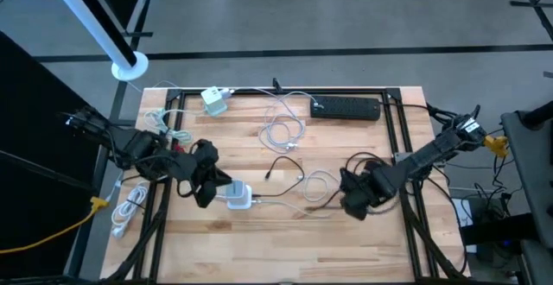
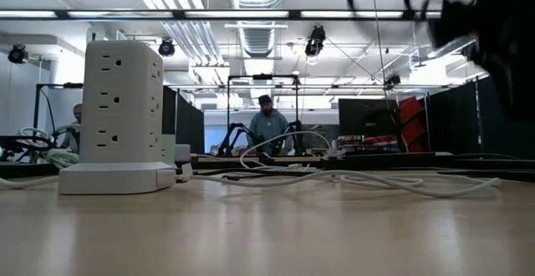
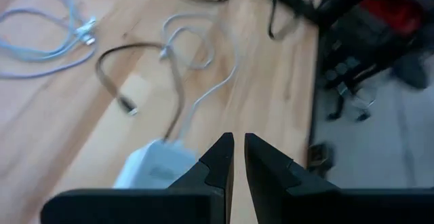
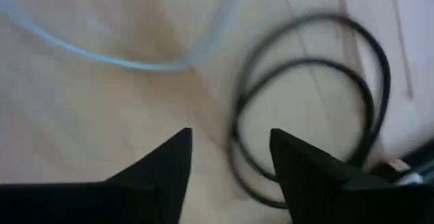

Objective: Insert USB
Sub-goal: Insert the black charger cable into the black outlet extension

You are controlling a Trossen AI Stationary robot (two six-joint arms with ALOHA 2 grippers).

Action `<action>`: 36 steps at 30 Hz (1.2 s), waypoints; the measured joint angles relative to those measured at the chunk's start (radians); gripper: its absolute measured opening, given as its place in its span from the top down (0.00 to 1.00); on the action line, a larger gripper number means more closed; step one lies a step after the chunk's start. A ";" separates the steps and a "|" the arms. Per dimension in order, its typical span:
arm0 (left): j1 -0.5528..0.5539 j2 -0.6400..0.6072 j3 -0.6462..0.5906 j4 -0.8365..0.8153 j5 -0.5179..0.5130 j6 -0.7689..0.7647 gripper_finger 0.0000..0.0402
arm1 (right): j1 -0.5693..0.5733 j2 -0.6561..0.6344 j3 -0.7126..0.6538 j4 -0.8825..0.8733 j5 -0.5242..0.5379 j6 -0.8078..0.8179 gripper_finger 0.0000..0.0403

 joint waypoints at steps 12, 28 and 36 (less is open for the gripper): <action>0.001 -0.125 0.002 -0.174 -0.087 0.154 0.94 | -0.319 -0.002 -0.299 0.345 -0.254 -0.174 0.47; 0.015 -0.034 0.002 0.341 -0.578 0.719 0.94 | -0.420 -0.040 0.041 0.206 -0.294 -0.417 0.99; 0.138 0.068 0.002 0.664 -0.587 1.026 0.94 | -0.425 -0.099 0.407 0.122 -0.231 -0.546 0.99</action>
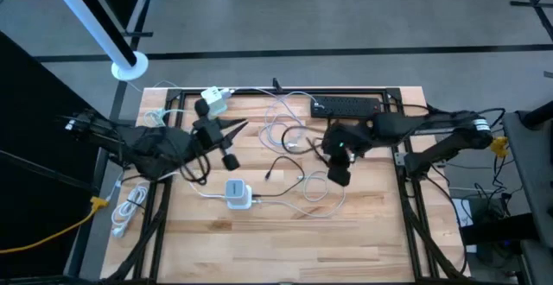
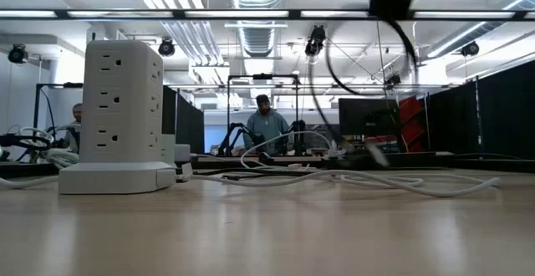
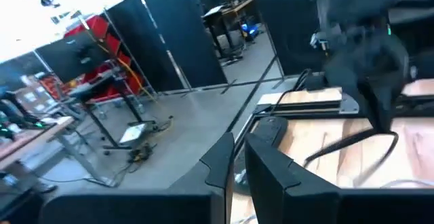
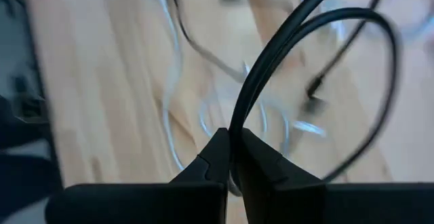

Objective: Insert USB
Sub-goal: Insert the black charger cable into the black outlet extension

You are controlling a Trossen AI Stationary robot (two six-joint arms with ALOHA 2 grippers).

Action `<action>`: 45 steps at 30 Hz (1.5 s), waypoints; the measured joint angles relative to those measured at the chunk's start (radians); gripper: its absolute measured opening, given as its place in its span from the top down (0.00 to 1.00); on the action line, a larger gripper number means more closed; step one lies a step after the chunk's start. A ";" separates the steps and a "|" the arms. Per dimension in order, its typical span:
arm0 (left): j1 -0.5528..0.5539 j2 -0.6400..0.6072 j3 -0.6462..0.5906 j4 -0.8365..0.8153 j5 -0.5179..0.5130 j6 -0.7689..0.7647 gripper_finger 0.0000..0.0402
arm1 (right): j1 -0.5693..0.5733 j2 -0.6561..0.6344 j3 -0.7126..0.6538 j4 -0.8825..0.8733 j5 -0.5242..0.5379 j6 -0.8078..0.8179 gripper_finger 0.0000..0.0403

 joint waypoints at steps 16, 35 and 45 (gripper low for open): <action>0.184 0.170 -0.002 0.057 0.266 -0.126 0.83 | 0.000 -0.043 0.405 -0.001 -0.002 -0.077 0.99; 0.346 0.406 -0.003 0.405 0.776 -0.263 0.40 | 0.001 -0.034 0.487 -0.013 -0.167 -0.089 0.99; 0.381 0.452 -0.003 0.558 0.866 -0.326 0.56 | 0.007 -0.029 0.487 -0.016 -0.188 -0.115 0.99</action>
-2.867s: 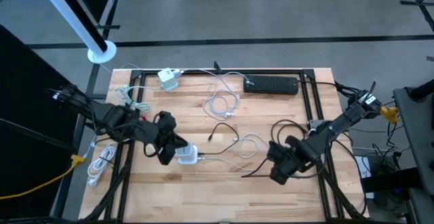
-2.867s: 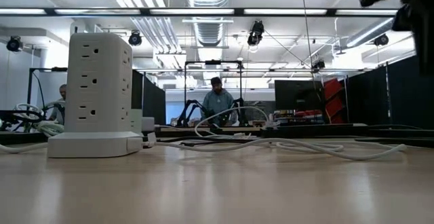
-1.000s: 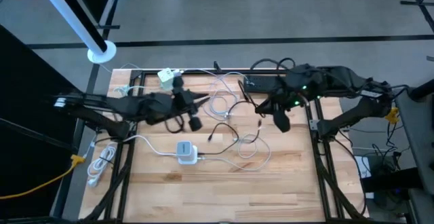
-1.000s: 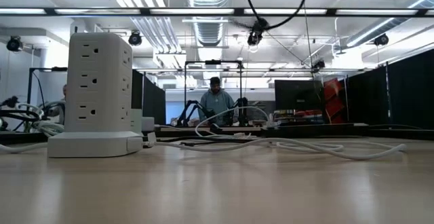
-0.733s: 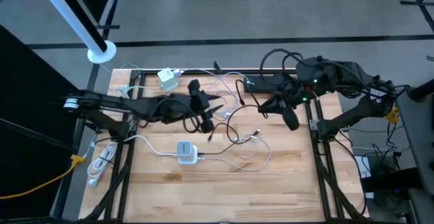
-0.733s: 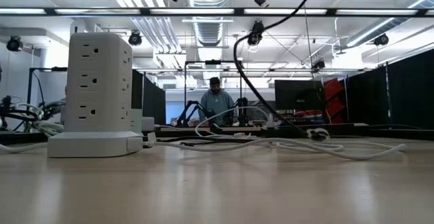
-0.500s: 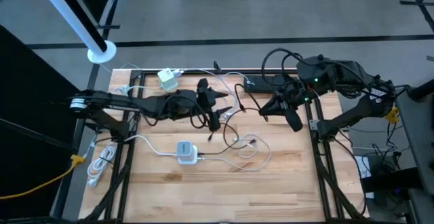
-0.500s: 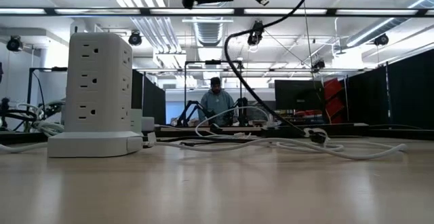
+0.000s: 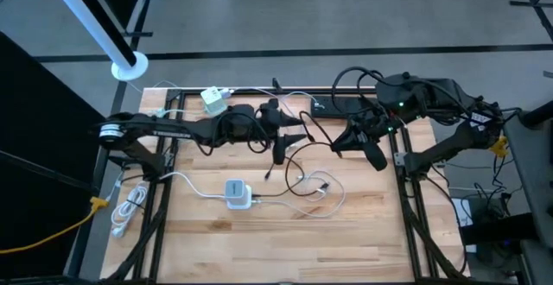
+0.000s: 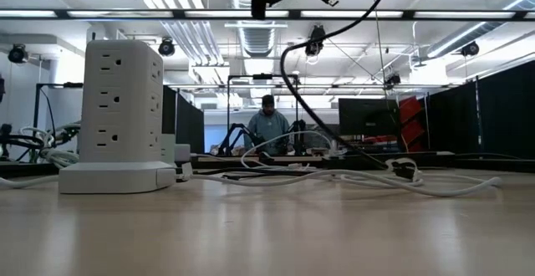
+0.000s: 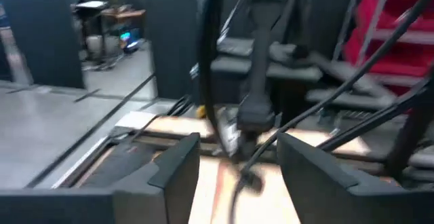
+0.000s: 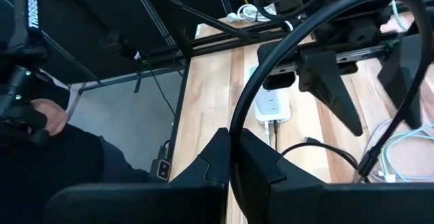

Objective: Insert USB
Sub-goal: Insert the black charger cable into the black outlet extension

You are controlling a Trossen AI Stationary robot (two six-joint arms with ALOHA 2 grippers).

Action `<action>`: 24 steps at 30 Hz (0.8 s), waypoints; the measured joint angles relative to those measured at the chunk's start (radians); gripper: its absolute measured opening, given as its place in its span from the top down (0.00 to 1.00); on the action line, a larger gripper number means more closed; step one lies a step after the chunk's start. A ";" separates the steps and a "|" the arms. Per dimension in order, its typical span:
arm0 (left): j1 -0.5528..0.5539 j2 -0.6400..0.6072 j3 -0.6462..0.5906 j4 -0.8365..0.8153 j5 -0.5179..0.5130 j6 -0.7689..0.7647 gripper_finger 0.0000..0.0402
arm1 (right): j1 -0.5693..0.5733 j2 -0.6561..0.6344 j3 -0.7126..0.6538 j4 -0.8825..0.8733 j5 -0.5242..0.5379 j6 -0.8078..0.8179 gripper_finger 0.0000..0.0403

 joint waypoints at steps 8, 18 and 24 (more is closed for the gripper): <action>0.008 0.069 0.000 0.082 0.055 -0.086 0.74 | 0.000 0.012 -0.001 -0.001 -0.018 -0.020 0.99; 0.020 -0.050 0.000 0.070 0.049 -0.096 0.99 | 0.000 0.013 -0.004 -0.053 0.130 -0.009 0.90; 0.031 -0.138 0.000 0.063 0.049 -0.046 0.99 | 0.000 0.013 -0.012 -0.097 0.230 0.008 0.70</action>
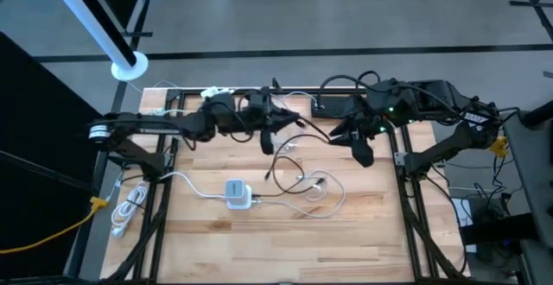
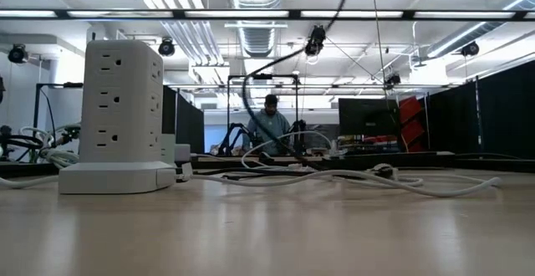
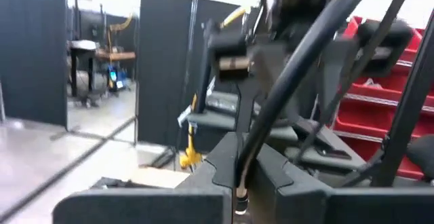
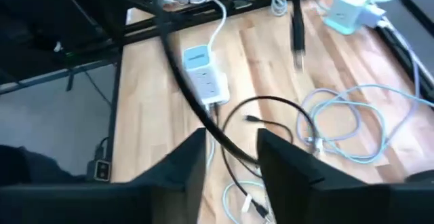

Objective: Insert USB
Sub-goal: Insert the black charger cable into the black outlet extension

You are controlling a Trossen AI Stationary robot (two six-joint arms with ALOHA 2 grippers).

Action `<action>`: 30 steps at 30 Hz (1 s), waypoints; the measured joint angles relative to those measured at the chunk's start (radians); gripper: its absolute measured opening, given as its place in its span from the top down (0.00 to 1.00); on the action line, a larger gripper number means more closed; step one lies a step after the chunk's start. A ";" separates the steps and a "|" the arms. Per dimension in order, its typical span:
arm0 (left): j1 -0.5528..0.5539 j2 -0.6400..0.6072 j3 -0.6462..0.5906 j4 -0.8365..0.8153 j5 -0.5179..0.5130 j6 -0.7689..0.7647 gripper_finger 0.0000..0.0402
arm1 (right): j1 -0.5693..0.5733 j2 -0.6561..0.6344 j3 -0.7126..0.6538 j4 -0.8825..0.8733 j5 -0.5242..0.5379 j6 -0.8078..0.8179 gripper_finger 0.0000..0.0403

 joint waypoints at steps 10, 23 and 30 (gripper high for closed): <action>-0.001 -0.105 0.000 0.012 0.143 0.149 0.99 | 0.000 -0.025 0.043 0.043 0.051 -0.064 0.50; 0.012 -0.128 0.000 0.298 0.368 0.053 0.99 | 0.000 0.019 0.043 0.106 0.124 -0.177 0.49; 0.034 -0.127 0.000 0.405 0.368 -0.012 0.99 | 0.000 0.075 0.026 0.201 0.177 -0.270 0.49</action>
